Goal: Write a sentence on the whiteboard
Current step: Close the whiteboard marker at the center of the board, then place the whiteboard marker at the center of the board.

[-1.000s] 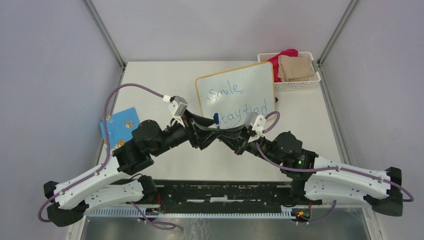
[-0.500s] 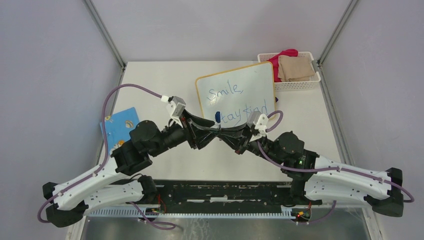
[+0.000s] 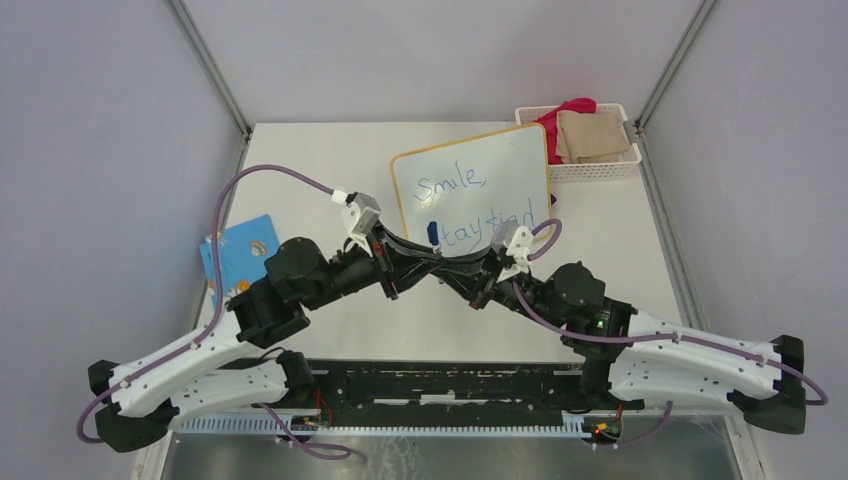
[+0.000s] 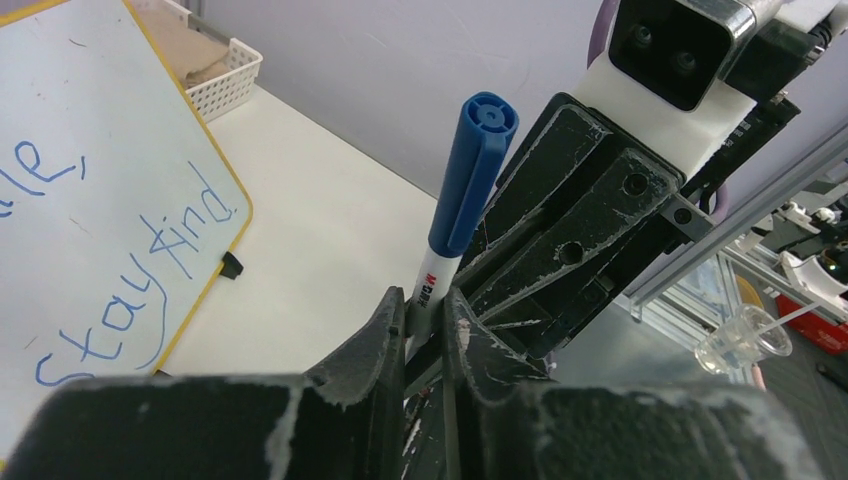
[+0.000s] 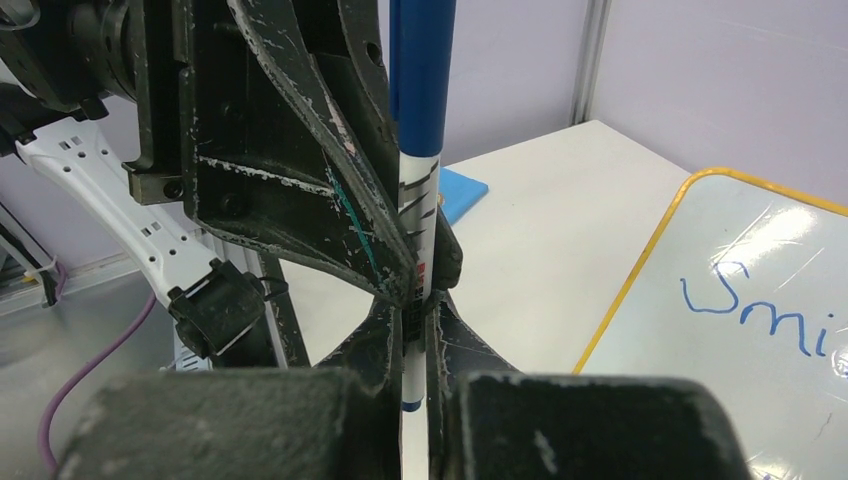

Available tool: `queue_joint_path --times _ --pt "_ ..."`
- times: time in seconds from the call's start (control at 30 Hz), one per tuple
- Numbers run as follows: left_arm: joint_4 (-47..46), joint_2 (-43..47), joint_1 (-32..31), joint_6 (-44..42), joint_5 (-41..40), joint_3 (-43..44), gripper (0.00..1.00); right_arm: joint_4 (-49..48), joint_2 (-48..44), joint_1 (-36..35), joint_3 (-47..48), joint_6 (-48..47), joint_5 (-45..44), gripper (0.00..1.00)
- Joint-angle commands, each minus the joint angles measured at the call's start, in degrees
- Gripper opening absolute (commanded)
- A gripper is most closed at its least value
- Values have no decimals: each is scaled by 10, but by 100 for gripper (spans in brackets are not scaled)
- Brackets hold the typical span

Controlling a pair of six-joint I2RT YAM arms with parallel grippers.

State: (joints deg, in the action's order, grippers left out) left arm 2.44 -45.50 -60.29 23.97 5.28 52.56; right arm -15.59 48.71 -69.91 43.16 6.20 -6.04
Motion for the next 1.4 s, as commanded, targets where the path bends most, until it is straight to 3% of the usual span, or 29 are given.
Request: queue_joint_path --times 0.0,0.1,0.23,0.37,0.57,0.73,0.83,0.9,1.03,1.23,1.37 --pt "-6 -6 -3 -24 21 17 15 -33 -5 0 7 6 16 0" --pt "-2 -9 -2 -24 19 17 3 -32 -6 0 6 0 17 0" --pt "12 -15 -3 -21 -1 17 2 -25 -15 0 3 -11 18 2" --pt "24 -6 -2 -20 -47 12 2 7 -16 0 10 -21 15 39" --pt "101 7 -2 -18 -207 32 2 93 -28 0 39 -48 -35 71" --pt "225 -12 -3 -14 -378 64 2 154 -59 0 34 -73 -145 73" --pt "355 -73 -1 32 -511 97 2 193 -68 0 23 -66 -257 74" --pt "415 -115 3 62 -541 111 2 215 -65 0 16 -63 -324 75" --pt "436 -153 46 81 -502 111 2 230 -57 0 -5 -63 -377 75" --pt "382 -144 239 70 -312 73 2 192 -69 0 -57 -51 -371 76" --pt "357 -185 314 66 -252 55 2 175 -69 0 -75 -57 -365 75"
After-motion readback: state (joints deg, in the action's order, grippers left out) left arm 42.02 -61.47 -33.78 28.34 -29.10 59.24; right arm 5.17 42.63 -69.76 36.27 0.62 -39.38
